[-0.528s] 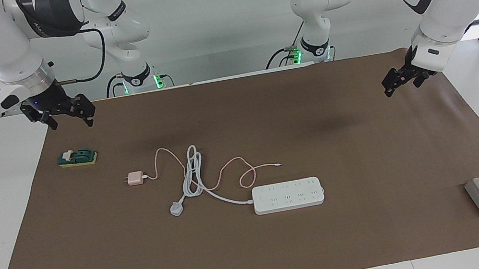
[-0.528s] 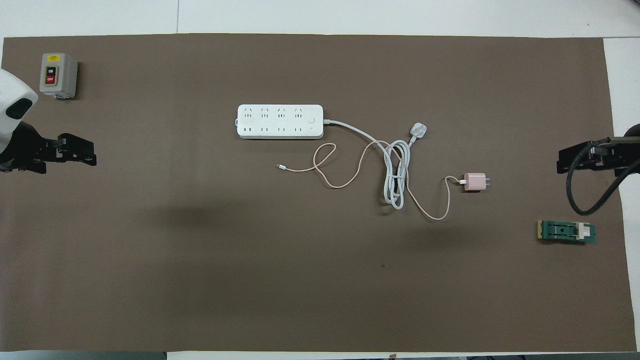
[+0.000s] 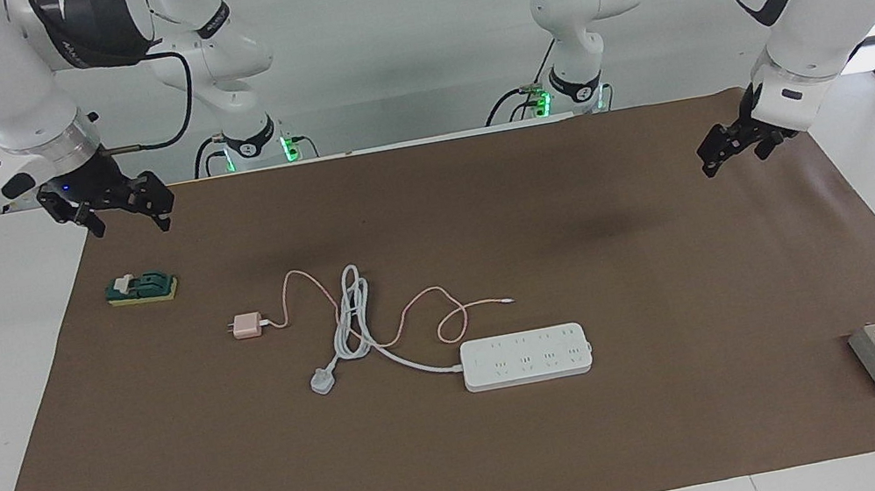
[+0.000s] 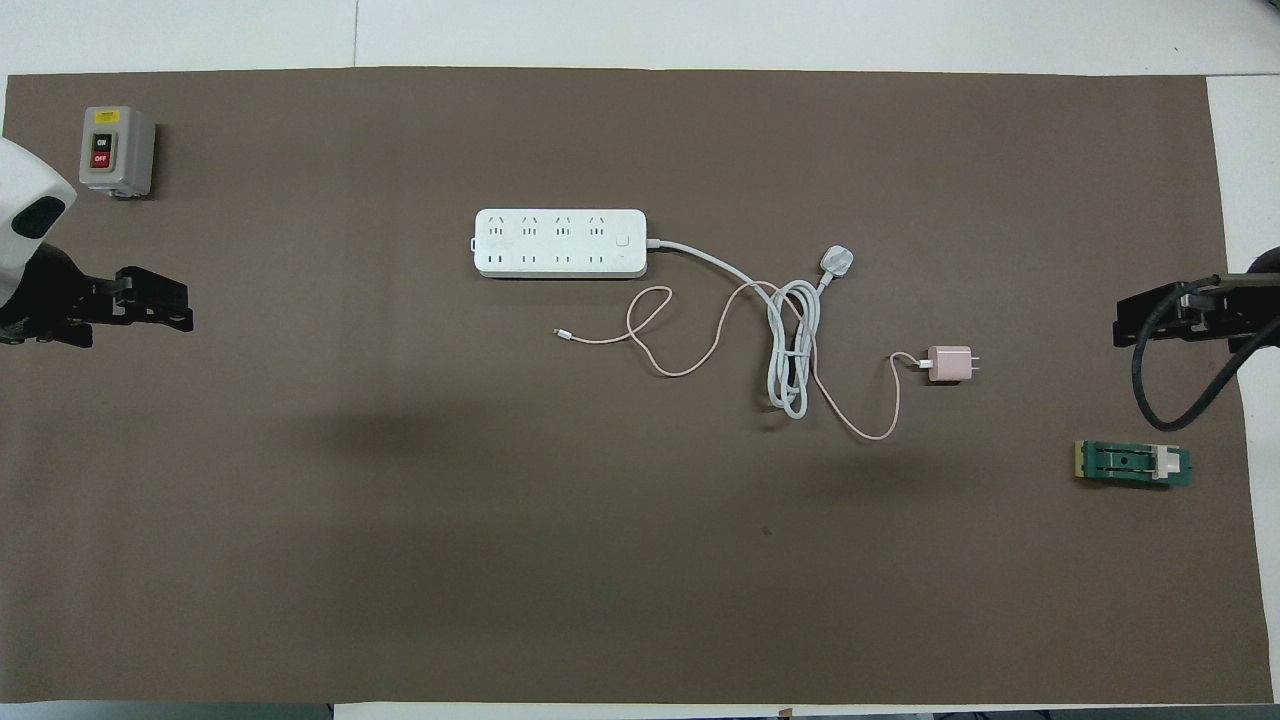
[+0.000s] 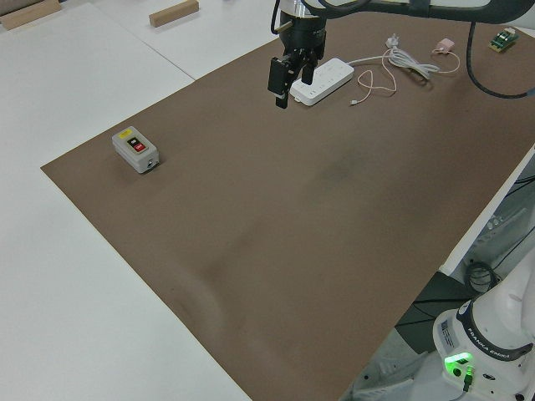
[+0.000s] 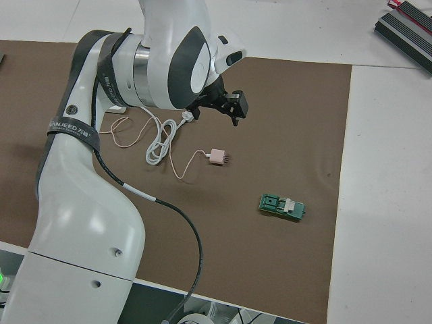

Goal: Plug charger into power strip

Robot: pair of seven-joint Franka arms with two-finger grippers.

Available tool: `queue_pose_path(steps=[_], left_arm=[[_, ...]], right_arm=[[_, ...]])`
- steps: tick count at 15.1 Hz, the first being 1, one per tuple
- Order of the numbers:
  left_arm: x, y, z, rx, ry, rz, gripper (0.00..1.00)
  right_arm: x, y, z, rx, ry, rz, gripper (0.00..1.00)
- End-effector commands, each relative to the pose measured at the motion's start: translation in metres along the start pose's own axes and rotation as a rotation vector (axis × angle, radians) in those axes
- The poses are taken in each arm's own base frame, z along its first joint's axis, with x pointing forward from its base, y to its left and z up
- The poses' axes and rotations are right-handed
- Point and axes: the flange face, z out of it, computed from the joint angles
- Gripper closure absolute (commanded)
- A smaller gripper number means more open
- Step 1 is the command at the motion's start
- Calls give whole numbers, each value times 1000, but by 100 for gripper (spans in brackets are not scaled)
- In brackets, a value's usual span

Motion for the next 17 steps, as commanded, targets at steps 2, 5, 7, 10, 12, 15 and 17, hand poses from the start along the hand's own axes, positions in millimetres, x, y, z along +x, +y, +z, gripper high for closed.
queue_pose_path(steps=[2,5,7,10,12,15,17], left_arm=[[-2,-1,-2,-11,4,3,0],[-2,-1,-3,-11,6,3,0],[-2,-1,-3,-11,6,3,0],[-2,-1,-2,-11,4,3,0],[-2,-1,-3,-11,7,2,0],[-2,-1,-3,-11,6,3,0],[-2,-1,-2,-11,4,2,0]], right_arm=[[-1,0,-1,2,16,4,0],[7,-1,-1,12,76,209,0],[13,-12,-5,29,125,335,0],[23,-16,3,50,143,528,0],[30,-20,11,55,140,613,0],[39,-37,24,105,78,742,0],[45,-38,38,112,45,796,0]])
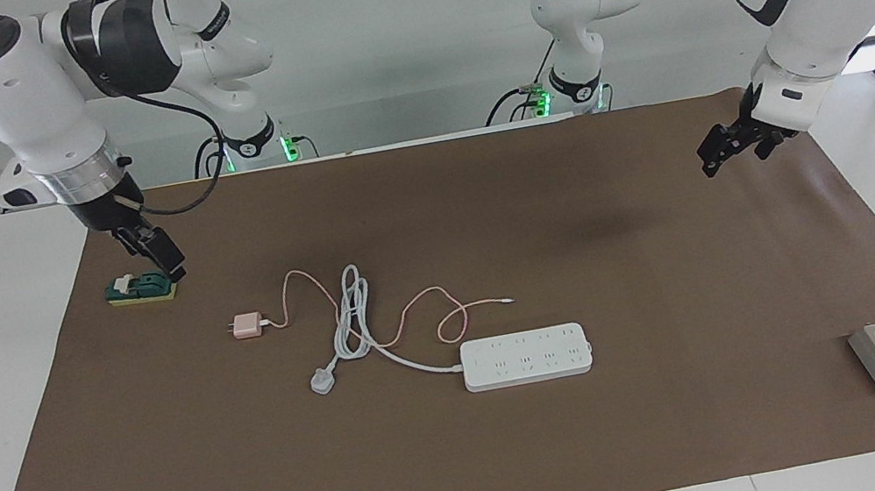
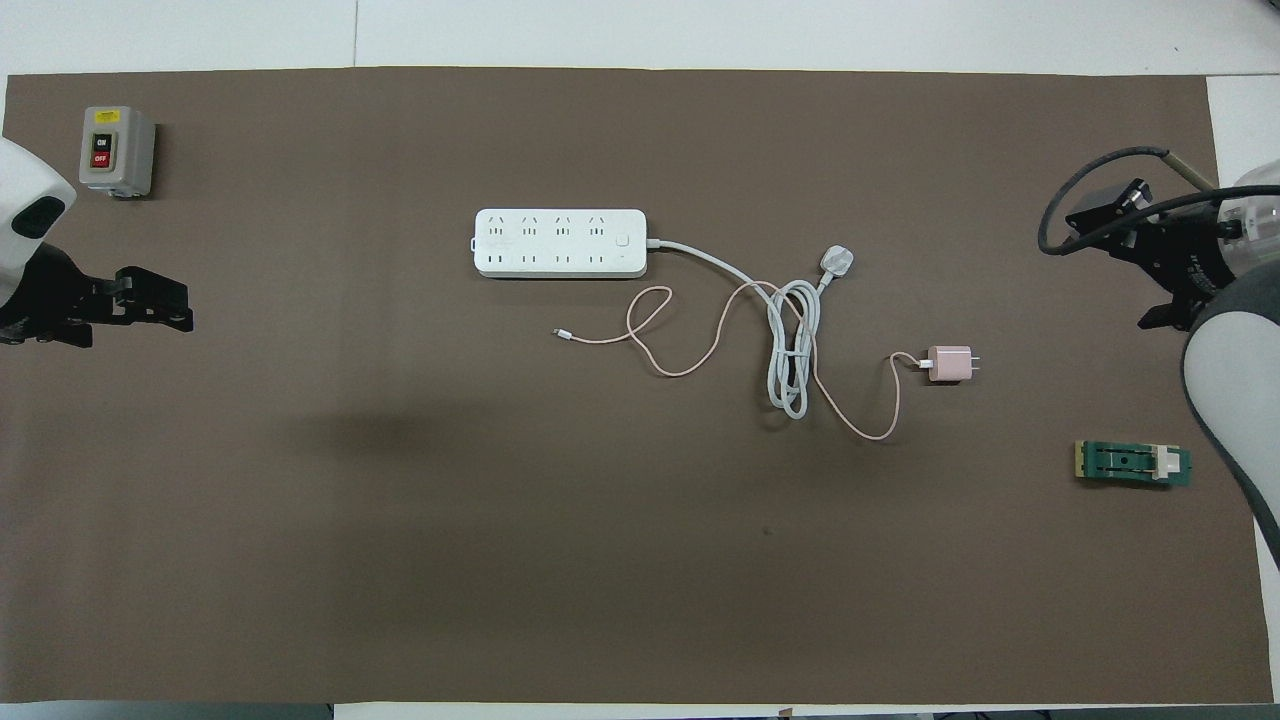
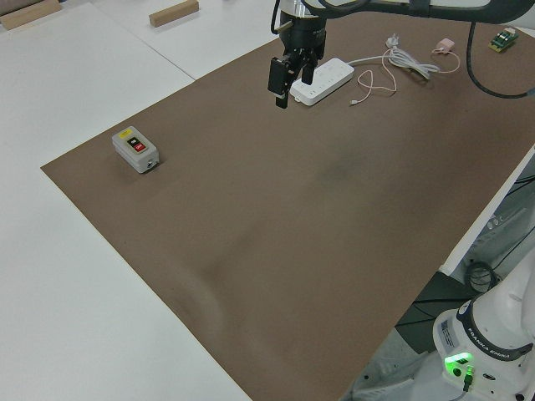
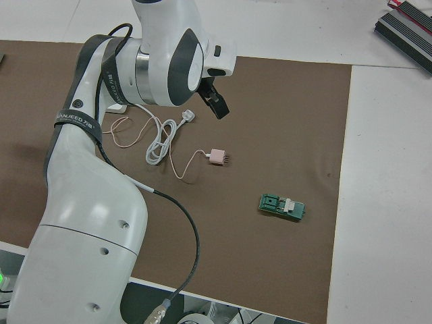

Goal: Plug charger into power strip
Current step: 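Grasp the pink charger with the right gripper while the left gripper approaches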

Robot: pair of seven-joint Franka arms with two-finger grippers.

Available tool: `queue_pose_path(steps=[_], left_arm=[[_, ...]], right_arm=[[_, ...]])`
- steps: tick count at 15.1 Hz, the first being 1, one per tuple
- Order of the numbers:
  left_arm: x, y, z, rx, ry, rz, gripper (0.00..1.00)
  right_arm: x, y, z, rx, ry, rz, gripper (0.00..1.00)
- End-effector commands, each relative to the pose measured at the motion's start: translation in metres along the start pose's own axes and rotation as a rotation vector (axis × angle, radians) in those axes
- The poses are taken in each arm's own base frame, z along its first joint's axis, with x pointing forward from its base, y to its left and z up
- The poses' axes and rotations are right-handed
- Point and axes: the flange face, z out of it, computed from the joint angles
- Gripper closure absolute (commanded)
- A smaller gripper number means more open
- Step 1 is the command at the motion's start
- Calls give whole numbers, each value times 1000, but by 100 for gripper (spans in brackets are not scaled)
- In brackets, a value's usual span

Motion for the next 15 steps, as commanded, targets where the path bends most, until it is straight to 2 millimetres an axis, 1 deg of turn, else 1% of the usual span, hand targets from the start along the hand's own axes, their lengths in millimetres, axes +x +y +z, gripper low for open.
queue_pose_path(steps=[1,3,5,6,9,10,12,13,15], left_arm=[[-2,-1,-3,-11,6,2,0],[-2,-1,-3,-11,9,3,0],[-2,-1,-1,-11,6,7,0],[-2,-1,-1,-11,6,2,0],[-2,-1,-1,-11,6,2,0],[-4,-1,-1,-10,3,3,0],[-6,-1,-2,-9,-5,14,0],[-7,-2,-2,-8,-9,13,0],[-8,-2,2,-9,-6,6,0]], right_arm=[[5,-9,17,5,-35,94,0],[8,-13,27,1,-49,166,0],[8,-19,37,26,-104,253,0],[14,-18,44,37,-123,299,0],[23,-16,62,41,-150,383,0],[26,-14,66,47,-169,403,0],[24,-16,72,50,-200,459,0],[27,-17,82,41,-223,507,0],[34,-13,94,50,-264,560,0]])
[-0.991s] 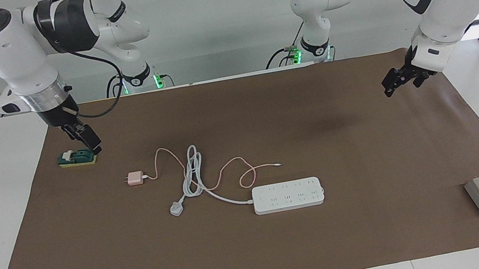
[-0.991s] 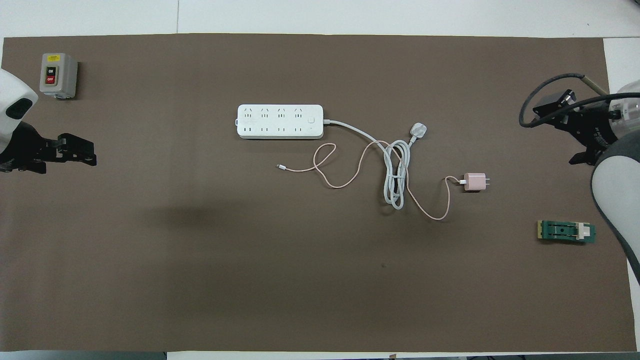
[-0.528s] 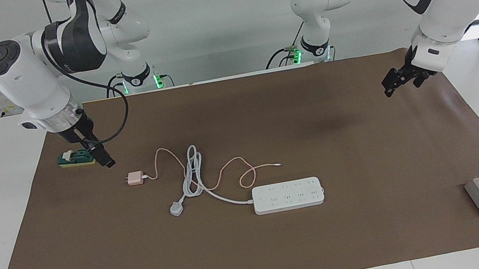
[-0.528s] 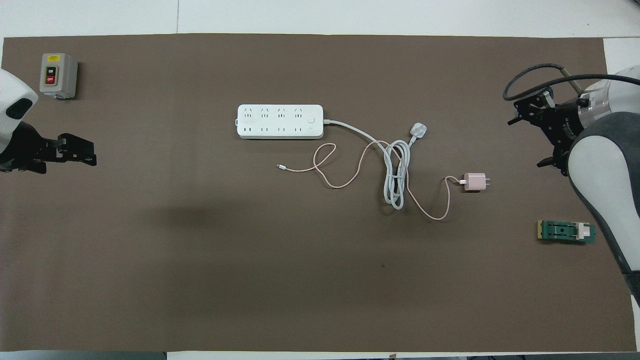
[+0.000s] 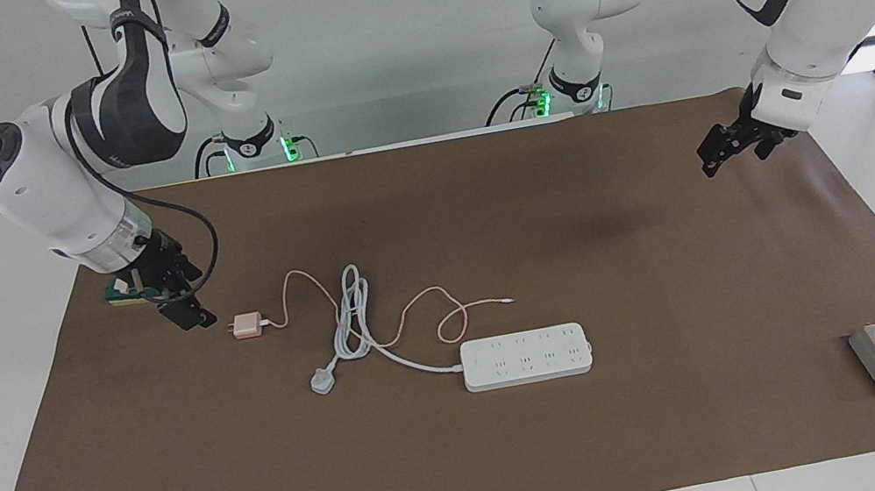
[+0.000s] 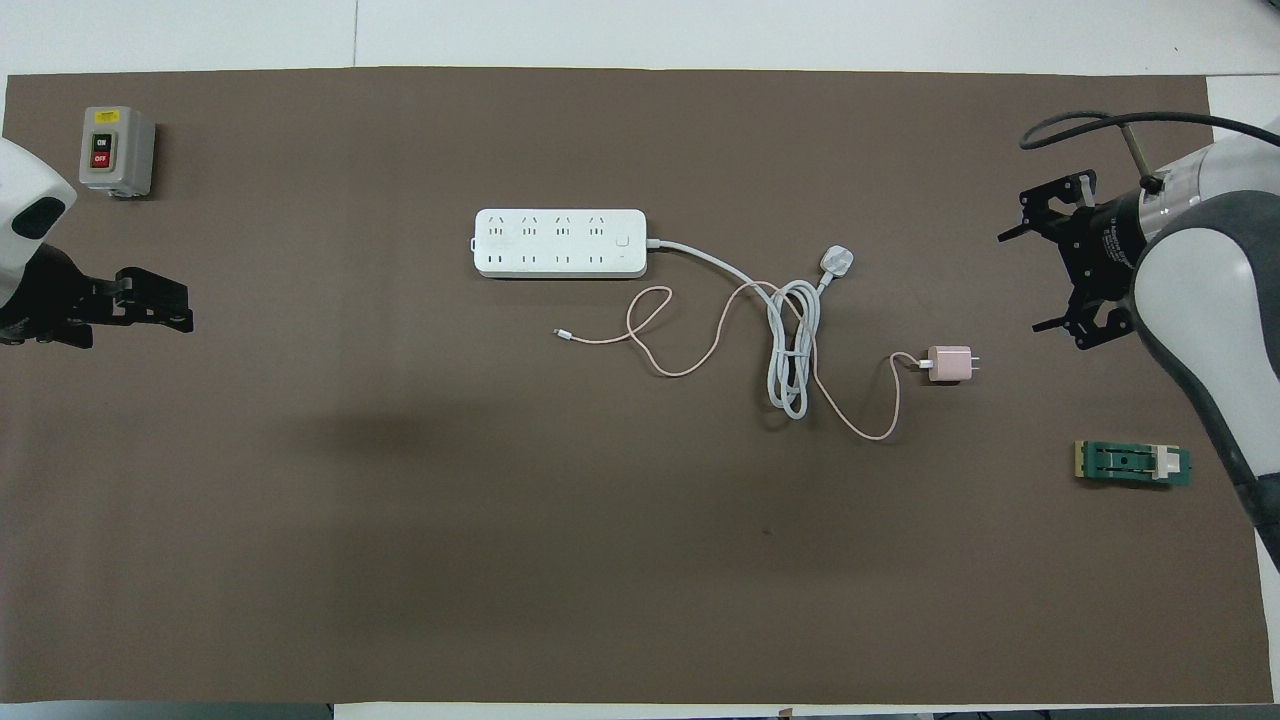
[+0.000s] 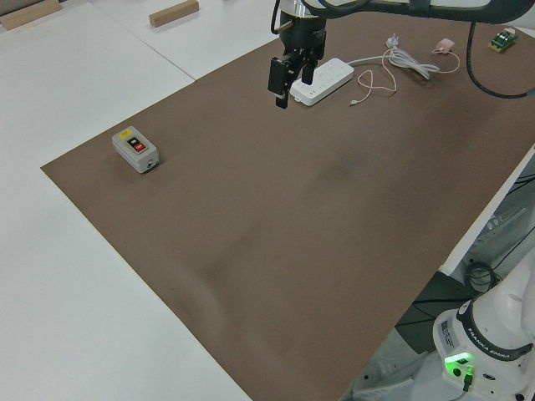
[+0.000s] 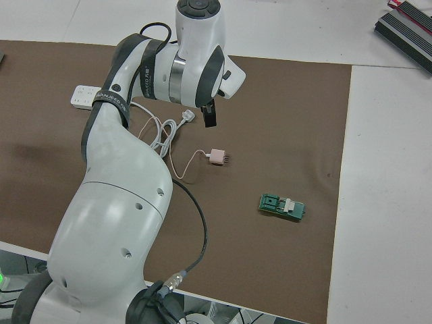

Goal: Plug charger into power strip
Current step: 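Grasp the pink charger with the right gripper while the left gripper approaches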

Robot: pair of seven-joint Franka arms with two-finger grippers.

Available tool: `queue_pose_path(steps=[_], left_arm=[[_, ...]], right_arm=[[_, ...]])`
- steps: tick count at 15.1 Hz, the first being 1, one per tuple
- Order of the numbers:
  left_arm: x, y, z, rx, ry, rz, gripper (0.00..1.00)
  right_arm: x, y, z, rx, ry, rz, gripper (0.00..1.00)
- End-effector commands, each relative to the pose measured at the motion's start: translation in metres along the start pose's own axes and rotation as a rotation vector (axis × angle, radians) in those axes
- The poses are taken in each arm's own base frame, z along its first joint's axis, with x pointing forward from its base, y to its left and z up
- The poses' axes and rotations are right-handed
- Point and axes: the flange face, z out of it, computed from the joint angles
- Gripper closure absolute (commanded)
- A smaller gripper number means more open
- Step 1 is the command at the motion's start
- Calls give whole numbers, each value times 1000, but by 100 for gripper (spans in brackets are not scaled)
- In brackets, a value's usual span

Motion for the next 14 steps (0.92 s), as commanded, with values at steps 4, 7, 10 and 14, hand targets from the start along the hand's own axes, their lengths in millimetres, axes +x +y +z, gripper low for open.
queue_pose_path(steps=[4,7,10,14], left_arm=[[-5,9,23,-7,1,43,0],[-3,19,33,-37,-23,62,0],[-5,19,41,-139,-47,26,0],[-2,26,43,-286,-54,30,0]], right_arm=[[18,4,26,35,-31,111,0],[21,4,32,66,-22,248,0],[23,9,42,64,-18,252,0],[18,20,68,13,-30,199,0]])
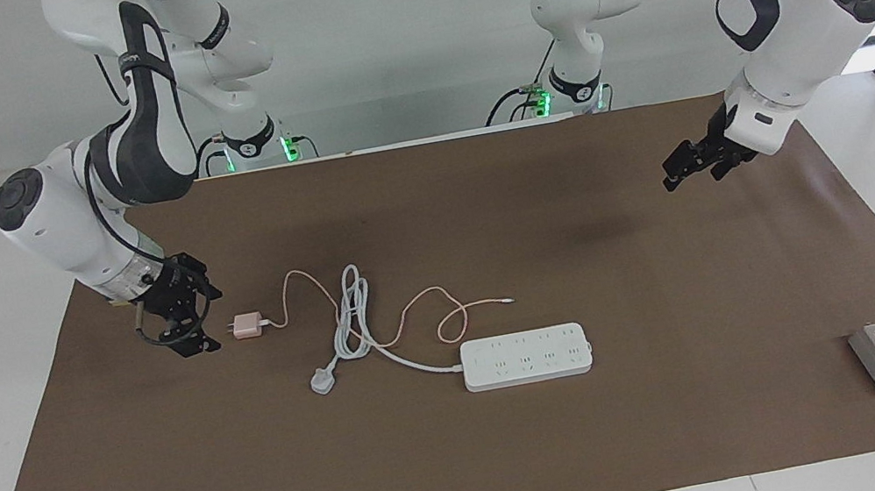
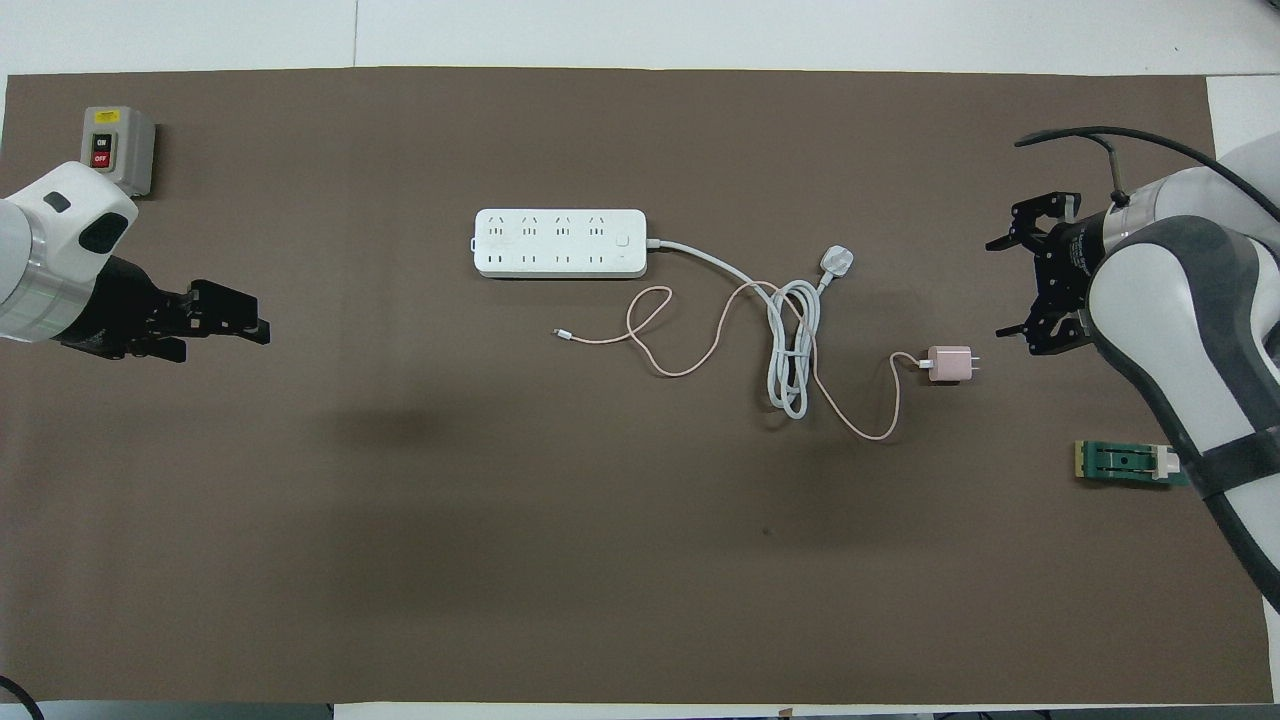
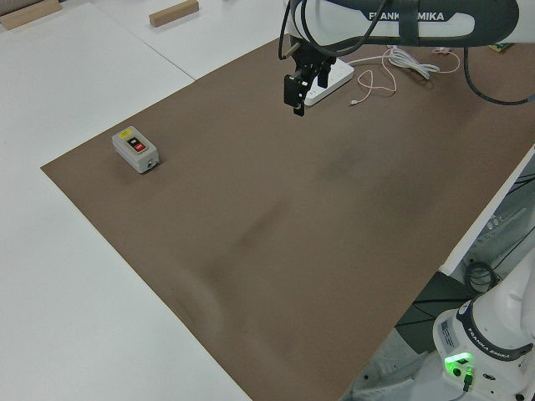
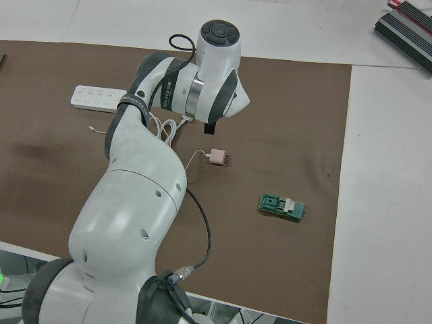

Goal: Plug charger into power strip
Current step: 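Grasp the pink charger with the right gripper while the left gripper approaches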

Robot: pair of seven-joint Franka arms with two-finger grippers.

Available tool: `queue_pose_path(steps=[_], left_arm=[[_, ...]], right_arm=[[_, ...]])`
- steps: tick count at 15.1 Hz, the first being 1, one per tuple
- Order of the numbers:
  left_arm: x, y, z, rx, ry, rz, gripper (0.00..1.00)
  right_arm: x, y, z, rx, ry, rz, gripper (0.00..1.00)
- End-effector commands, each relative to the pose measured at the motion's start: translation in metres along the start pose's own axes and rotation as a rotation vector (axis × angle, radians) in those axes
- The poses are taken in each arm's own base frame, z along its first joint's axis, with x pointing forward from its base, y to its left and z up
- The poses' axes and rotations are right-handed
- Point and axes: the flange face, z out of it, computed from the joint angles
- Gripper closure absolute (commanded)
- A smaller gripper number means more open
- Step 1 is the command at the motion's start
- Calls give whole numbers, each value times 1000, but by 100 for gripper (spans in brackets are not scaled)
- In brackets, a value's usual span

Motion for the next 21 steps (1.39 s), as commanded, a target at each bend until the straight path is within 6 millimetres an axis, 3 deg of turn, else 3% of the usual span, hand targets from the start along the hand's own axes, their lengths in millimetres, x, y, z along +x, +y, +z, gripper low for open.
queue_pose_path(steps=[1,4,9,15,21], left_arm=[[4,-9,6,-78,4,10,0],[14,-30,21,-249,-23,-60,0],[24,-32,66,-569,-36,-187,0],[41,-61,112,-833,-103,-247,0],[44,-45,147,-1061,-104,-242,0]], right_arm=[[0,14,16,-8,-22,-24,0],[7,7,35,-14,-17,-45,0],[13,0,61,-2,-18,-34,0],[19,15,89,-44,-32,-66,0],[24,27,107,-53,-25,-51,0]])
